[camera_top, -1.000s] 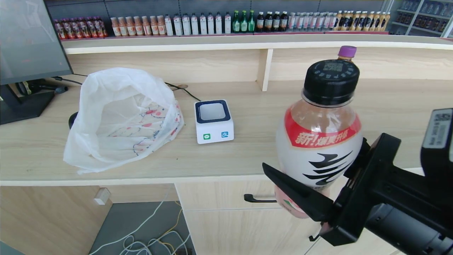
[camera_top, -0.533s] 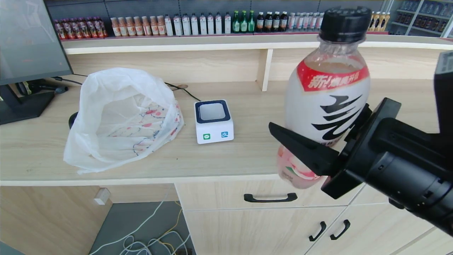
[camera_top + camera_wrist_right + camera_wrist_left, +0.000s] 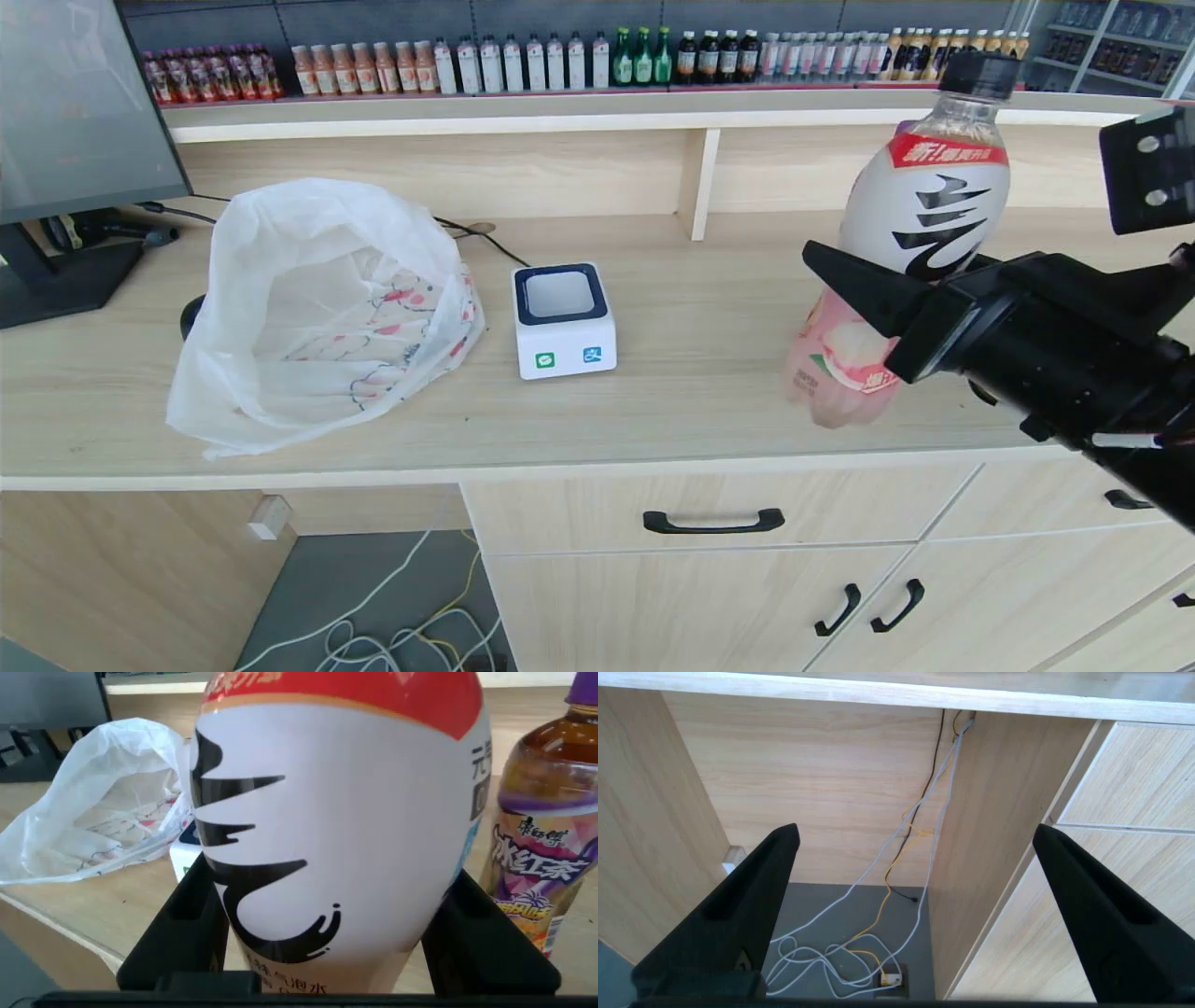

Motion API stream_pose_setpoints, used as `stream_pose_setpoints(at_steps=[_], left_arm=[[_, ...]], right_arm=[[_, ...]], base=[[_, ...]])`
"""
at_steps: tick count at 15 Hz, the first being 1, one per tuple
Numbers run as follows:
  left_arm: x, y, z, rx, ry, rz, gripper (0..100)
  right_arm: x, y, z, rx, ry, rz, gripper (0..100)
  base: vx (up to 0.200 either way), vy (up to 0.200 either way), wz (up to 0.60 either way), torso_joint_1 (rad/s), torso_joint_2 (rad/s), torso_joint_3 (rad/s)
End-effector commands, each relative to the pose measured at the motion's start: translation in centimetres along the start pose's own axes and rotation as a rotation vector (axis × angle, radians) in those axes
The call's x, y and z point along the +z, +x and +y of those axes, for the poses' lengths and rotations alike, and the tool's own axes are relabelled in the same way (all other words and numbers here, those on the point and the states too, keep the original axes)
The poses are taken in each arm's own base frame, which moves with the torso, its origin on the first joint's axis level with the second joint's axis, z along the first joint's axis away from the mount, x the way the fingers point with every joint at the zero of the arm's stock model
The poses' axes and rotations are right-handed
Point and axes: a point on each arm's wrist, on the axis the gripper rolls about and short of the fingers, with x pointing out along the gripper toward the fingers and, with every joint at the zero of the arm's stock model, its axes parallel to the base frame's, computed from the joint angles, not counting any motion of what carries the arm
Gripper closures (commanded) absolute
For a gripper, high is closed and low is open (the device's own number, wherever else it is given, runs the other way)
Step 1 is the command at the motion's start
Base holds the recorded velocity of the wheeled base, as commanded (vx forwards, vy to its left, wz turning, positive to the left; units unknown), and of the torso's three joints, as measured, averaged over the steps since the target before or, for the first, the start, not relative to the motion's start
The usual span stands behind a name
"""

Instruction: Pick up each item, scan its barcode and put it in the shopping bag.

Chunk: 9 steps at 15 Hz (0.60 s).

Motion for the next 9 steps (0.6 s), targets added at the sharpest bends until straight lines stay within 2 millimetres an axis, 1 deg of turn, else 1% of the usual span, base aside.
stream_pose_setpoints(at_steps=[1, 2, 4, 9], left_arm=[[0.0, 0.0, 0.0, 0.001, 0.0, -0.001, 0], [0.0, 0.0, 0.0, 0.001, 0.0, -0.001, 0], [0.0, 0.0, 0.0, 0.001, 0.0, -0.001, 0], [0.0, 0.0, 0.0, 0.001, 0.0, -0.001, 0]], right_arm=[[-0.33, 0.41, -0.5, -0.055, -0.003, 0.009, 100], [-0.32, 0.45, -0.56, -0.087, -0.003, 0.008, 100], [-0.26, 0.51, -0.62, -0.098, -0.007, 0.004, 100], [-0.37, -0.07, -0.81, -0.132, -0.01, -0.01, 100]], base=[[0.0, 0.0, 0.0, 0.0, 0.0, 0.0], [0.0, 0.0, 0.0, 0.0, 0.0, 0.0], [0.0, 0.0, 0.0, 0.0, 0.0, 0.0], [0.0, 0.0, 0.0, 0.0, 0.0, 0.0]])
